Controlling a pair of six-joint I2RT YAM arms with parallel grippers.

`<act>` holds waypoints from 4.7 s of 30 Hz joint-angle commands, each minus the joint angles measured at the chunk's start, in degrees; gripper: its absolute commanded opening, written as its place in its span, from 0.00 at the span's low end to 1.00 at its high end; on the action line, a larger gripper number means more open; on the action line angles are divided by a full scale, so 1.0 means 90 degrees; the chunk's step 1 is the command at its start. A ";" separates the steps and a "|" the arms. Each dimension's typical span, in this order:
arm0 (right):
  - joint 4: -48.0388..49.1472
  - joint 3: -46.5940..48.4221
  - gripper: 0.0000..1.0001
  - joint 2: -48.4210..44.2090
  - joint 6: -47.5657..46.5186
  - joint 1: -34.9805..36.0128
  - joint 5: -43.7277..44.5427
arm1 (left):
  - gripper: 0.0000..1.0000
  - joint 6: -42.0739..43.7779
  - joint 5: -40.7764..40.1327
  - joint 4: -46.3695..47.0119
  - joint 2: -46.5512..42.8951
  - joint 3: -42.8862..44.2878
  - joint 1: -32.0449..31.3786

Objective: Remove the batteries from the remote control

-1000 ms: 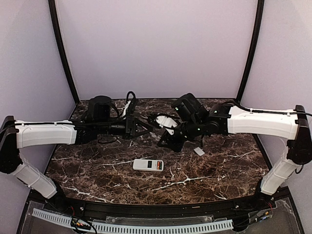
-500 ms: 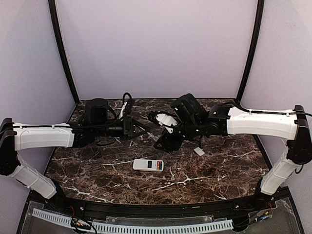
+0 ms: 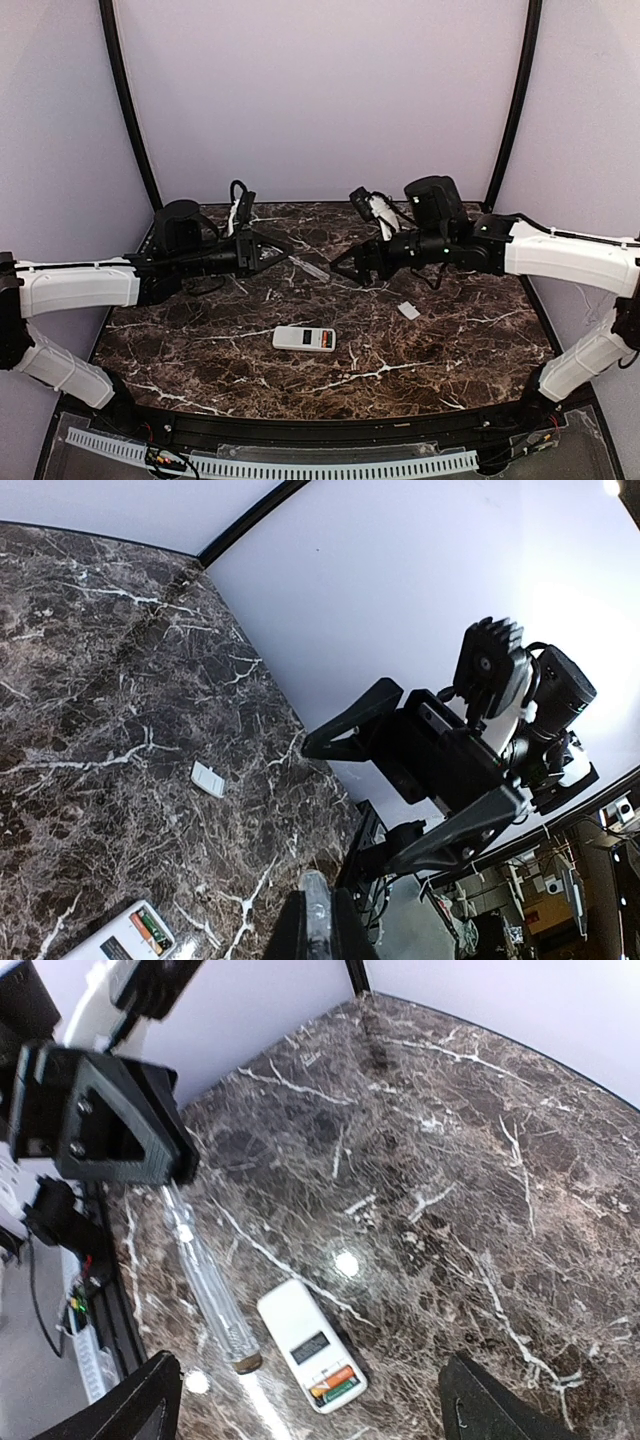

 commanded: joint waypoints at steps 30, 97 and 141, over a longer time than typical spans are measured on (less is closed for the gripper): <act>0.7741 -0.1791 0.64 0.0807 0.5397 -0.0649 -0.2474 | 0.00 -0.1280 0.0325 0.3478 0.0680 -0.0057 0.0092; 0.7723 -0.1100 0.00 0.1725 0.5732 -0.0467 -0.2931 | 0.03 -0.0672 -0.0036 0.3247 0.0949 -0.0222 0.0006; -0.0086 -0.0789 0.00 -0.0521 0.2096 -0.0473 -0.0796 | 0.75 0.2289 -0.1918 -0.3202 -0.1459 -0.0792 0.0003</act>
